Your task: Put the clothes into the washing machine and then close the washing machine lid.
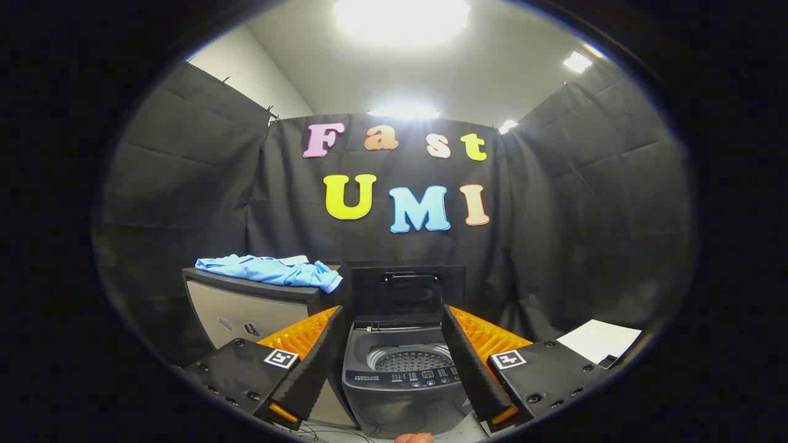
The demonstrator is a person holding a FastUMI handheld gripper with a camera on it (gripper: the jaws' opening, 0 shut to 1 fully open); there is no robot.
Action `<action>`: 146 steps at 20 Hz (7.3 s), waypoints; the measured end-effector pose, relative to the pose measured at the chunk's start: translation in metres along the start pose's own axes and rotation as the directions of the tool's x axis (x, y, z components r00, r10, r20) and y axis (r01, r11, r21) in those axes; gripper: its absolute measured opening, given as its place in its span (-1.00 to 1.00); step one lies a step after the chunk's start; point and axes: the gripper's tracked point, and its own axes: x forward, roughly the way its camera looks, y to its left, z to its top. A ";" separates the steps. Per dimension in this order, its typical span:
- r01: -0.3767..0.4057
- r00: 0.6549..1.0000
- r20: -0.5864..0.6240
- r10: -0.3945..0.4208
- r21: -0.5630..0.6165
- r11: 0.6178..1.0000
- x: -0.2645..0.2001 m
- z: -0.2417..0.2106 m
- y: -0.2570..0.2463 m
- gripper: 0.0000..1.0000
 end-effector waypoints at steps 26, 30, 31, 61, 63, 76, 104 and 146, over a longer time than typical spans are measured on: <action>0.016 0.999 -0.031 -0.016 -0.004 1.000 -0.010 -0.010 -0.009 0.95; 0.023 0.999 -0.036 -0.023 -0.009 1.000 -0.011 -0.011 -0.013 0.96; 0.024 0.999 -0.039 -0.024 -0.011 1.000 -0.012 -0.012 -0.012 0.95; -0.332 0.938 -0.128 0.322 -0.073 0.940 0.063 0.172 0.084 0.96; -0.367 0.923 -0.149 0.355 -0.057 0.929 0.072 0.176 0.098 0.95; -0.561 0.784 -0.362 0.505 -0.064 0.826 0.140 0.154 0.219 0.96; -0.494 0.642 -0.685 0.344 -0.027 0.869 0.262 0.013 0.323 0.97; -0.552 0.555 -0.668 0.497 0.152 0.820 0.268 0.026 0.335 -0.98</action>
